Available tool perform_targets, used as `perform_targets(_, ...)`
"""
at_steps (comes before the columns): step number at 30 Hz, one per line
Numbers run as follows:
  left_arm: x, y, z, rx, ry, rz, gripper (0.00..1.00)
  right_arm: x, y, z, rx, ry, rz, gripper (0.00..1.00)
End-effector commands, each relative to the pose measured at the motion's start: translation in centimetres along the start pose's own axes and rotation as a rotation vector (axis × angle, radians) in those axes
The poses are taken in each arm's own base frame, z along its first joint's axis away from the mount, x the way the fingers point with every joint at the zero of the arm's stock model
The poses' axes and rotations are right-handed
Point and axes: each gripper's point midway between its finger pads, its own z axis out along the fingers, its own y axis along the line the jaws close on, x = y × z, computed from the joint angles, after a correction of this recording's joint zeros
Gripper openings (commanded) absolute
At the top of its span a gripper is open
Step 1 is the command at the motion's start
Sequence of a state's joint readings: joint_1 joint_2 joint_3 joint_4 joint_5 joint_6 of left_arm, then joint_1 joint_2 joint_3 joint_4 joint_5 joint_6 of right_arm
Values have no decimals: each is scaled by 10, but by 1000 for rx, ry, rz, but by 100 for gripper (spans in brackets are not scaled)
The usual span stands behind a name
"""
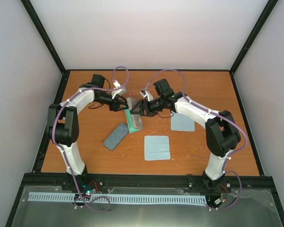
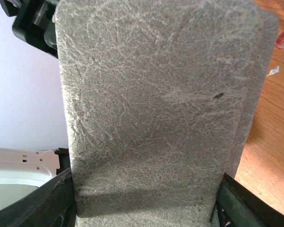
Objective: Organize the sunglasses
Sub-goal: Place the sunglasses case at the center of the board.
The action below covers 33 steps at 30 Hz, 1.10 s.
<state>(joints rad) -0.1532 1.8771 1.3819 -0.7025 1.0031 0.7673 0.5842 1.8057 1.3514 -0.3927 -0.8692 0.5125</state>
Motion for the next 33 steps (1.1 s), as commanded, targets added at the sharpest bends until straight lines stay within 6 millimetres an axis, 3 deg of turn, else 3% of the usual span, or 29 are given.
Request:
perform_targets(1, -10, 3, 7, -21, 17, 73, 46, -10, 17, -2, -43, -8, -49, 3)
perform_targets(6, -6, 12, 10, -56, 31, 76, 36, -8, 18, 0, -48, 3, -47, 3)
perform_targets(11, -6, 18, 10, -79, 37, 72, 15, -6, 13, 3, -39, 13, -39, 3)
perform_targets(13, -4, 19, 11, -85, 41, 61, 3, -7, 11, 5, -34, 16, -37, 3)
perform_targets(21, 5, 9, 14, -116, 39, -22, 0, -13, -1, 6, 2, 2, -19, 3)
perform_targets(22, 8, 6, 15, -117, 42, -37, 0, -14, -2, 6, 4, 0, -17, 6)
perform_targets(27, 8, -4, 19, -121, 16, -149, 0, -22, -12, -6, 52, -41, 0, 51)
perform_targets(28, 6, -4, 18, -125, 8, -176, 0, -25, -15, -12, 65, -57, 3, 54)
perform_targets(30, -1, -4, 16, -130, -11, -227, 0, -30, -19, -30, 95, -98, 9, 61)
perform_targets(33, -13, -4, 14, -131, -45, -300, 0, -41, -25, -75, 174, -188, 2, 73)
